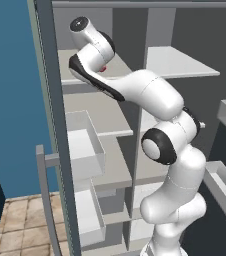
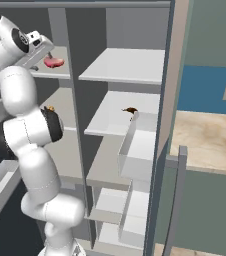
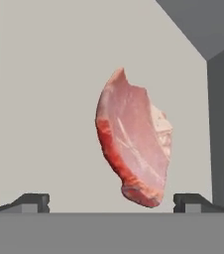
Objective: Pick up the frozen steak from the freezer, place it on any shelf in the fridge, and close the fridge and freezer doors when done.
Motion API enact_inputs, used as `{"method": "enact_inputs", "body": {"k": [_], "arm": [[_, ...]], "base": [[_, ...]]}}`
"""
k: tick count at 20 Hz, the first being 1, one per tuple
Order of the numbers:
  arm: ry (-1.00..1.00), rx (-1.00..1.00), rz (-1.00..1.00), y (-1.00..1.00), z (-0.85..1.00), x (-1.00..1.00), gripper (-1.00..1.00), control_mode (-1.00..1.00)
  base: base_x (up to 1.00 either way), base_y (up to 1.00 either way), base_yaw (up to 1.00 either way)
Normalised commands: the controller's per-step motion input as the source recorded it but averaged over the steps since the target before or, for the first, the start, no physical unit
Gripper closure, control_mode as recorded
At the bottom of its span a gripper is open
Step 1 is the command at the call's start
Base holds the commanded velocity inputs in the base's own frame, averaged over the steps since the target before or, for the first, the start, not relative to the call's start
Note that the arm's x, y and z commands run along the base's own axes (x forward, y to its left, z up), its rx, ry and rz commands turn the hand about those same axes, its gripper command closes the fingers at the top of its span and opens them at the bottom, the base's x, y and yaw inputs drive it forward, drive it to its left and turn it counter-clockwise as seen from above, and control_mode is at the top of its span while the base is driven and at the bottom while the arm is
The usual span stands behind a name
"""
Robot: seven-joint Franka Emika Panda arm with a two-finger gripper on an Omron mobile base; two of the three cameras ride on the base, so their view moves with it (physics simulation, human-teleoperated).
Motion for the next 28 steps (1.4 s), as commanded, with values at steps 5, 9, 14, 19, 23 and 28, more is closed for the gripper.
{"method": "enact_inputs", "body": {"k": [5, 9, 14, 19, 23, 28], "arm": [[0.0, 0.0, 0.0, 0.0, -0.19, 0.36, -1.0, -1.0], [0.0, 0.0, 0.0, -0.05, -0.21, 0.47, -1.0, -1.0], [0.0, 0.0, 0.0, -0.13, -0.22, 0.4, -1.0, -1.0], [0.0, 0.0, 0.0, -0.13, -0.23, 0.08, -1.0, -1.0], [0.0, 0.0, 0.0, -0.09, -0.37, 0.0, -1.0, -1.0], [0.03, 0.0, 0.0, -0.12, -0.45, 0.03, -1.0, -1.0]], "base": [[0.0, 0.0, 0.0], [0.0, 0.0, 0.0], [0.0, 0.0, 0.0], [0.0, 0.0, 0.0], [0.0, 0.0, 0.0], [0.0, 0.0, 0.0]]}}
